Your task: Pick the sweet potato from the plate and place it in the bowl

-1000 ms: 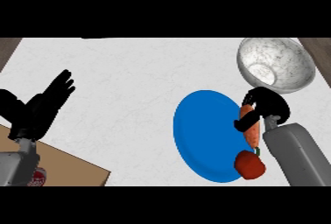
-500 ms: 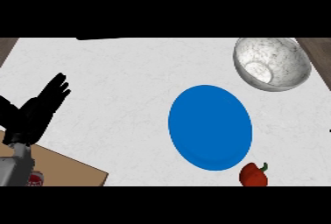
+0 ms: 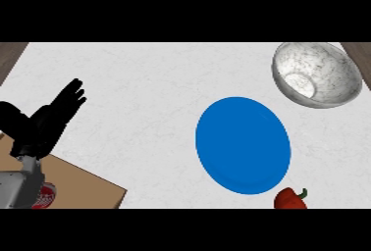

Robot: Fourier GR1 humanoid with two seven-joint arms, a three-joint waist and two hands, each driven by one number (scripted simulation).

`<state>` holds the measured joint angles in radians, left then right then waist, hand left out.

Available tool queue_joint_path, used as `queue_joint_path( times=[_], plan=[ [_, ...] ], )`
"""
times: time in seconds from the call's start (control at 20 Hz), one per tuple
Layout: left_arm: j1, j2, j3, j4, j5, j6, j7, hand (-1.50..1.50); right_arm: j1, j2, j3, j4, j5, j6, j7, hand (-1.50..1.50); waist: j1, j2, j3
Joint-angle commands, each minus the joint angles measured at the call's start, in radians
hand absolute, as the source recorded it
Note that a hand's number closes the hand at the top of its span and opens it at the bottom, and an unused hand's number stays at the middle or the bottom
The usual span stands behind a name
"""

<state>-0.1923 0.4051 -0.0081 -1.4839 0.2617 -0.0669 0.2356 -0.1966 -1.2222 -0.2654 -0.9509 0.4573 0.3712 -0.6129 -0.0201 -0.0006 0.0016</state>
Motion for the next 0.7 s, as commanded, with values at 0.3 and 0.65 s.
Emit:
queue_joint_path(
  times=[0.3, 0.65],
  plan=[
    [-0.011, -0.029, 0.014, 0.007, -0.021, -0.017, 0.01, 0.0, -0.07, -0.111, -0.12, -0.05, -0.102, 0.199, -0.02, 1.5, 0.015, -0.002, -0.003],
    [-0.008, -0.037, 0.009, -0.049, -0.021, -0.021, 0.062, 0.0, -0.241, -0.05, -0.075, -0.096, -0.216, 0.333, 0.199, 1.5, 0.038, 0.002, -0.002]
  ],
)
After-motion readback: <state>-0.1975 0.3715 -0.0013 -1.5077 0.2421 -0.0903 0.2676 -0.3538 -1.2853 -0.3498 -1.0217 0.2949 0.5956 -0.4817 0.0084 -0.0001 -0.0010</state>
